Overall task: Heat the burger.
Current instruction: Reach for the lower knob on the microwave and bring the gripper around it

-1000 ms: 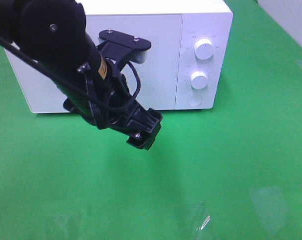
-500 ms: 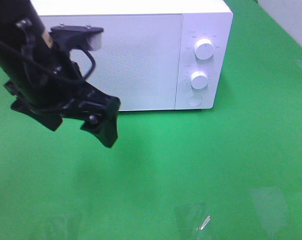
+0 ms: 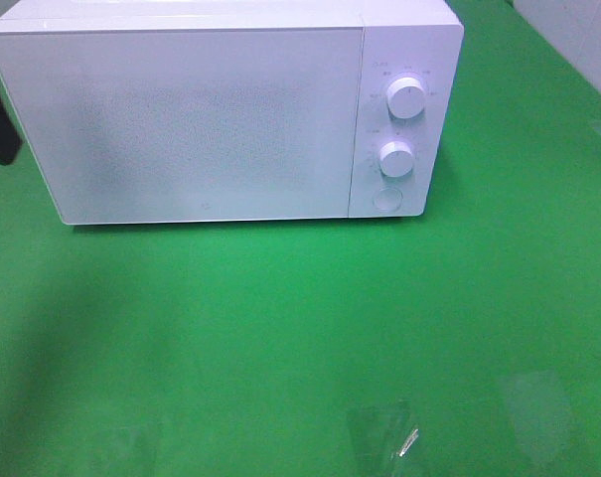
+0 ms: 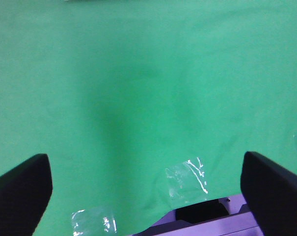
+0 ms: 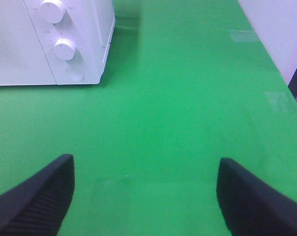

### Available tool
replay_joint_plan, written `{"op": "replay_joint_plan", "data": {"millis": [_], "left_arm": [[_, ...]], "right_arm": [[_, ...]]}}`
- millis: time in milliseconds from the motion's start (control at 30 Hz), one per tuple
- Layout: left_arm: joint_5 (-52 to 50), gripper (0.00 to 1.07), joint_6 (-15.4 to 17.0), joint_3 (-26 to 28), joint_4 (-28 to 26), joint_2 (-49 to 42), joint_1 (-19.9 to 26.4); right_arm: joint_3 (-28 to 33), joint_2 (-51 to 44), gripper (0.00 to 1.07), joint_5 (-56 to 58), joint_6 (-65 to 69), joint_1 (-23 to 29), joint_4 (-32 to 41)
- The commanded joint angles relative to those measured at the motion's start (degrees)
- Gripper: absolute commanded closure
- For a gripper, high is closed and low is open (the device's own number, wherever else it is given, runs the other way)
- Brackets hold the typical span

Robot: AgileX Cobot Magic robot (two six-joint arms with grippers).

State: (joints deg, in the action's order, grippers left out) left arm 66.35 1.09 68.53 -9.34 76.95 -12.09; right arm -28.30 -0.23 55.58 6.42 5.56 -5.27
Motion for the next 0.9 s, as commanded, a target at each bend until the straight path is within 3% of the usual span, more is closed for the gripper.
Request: {"op": "replay_joint_plan", "data": {"millis": [33,200,333,433,467,500,533,567,600,633,700,800,900], "left_arm": [[2.6,0.08,-0.7,0.2,-0.3,-2.0,3.2],[6.2,0.08,-0.7,0.2,2.8,-5.5,6.8],[5.8,0.08,-0.7,-0.9,4.1,-9.4,6.8],[4.1,0.08,-0.7,-5.6,3.5,-13.2,6.8],[3.0,0.08,-0.7,-9.3,3.3,-15.9,6.8],[3.0,0.08,-0.7,-9.3,3.3,-15.9,6.8],[1.8,0.08,-0.7,-13.3,3.3,-18.6,6.8],[1.8,0.08,-0.7,-13.3,3.3,-18.6,6.8],[0.5,0.08,-1.1,-17.8,3.5,-21.5,6.8],[0.5,0.08,-1.1,-17.8,3.5,-21.5,6.8],[-0.3,0.08,-1.1,-25.7,3.5,-26.7,6.8],[-0.4,0.08,-1.1,-27.6,3.4,-28.0,6.8],[-0.3,0.08,-2.7,-33.3,3.2,-33.5,6.7]], "right_arm": [[0.1,-1.5,0.32,-0.4,-0.6,-0.2,-0.3],[0.1,-1.5,0.32,-0.4,-0.6,-0.2,-0.3],[0.1,-1.5,0.32,-0.4,-0.6,-0.2,-0.3],[0.1,-1.5,0.32,-0.4,-0.6,-0.2,-0.3],[0.1,-1.5,0.32,-0.4,-0.6,-0.2,-0.3],[0.1,-1.5,0.32,-0.4,-0.6,-0.2,-0.3],[0.1,-1.5,0.32,-0.4,-0.6,-0.2,-0.3],[0.1,-1.5,0.32,-0.4,-0.6,-0.2,-0.3],[0.1,-1.5,0.32,-0.4,-0.6,-0.2,-0.3],[0.1,-1.5,0.32,-0.4,-0.6,-0.2,-0.3],[0.1,-1.5,0.32,-0.4,-0.6,-0.2,-0.3],[0.1,-1.5,0.32,-0.4,-0.6,-0.2,-0.3],[0.1,-1.5,0.32,-0.4,-0.6,-0.2,-0.3]]}}
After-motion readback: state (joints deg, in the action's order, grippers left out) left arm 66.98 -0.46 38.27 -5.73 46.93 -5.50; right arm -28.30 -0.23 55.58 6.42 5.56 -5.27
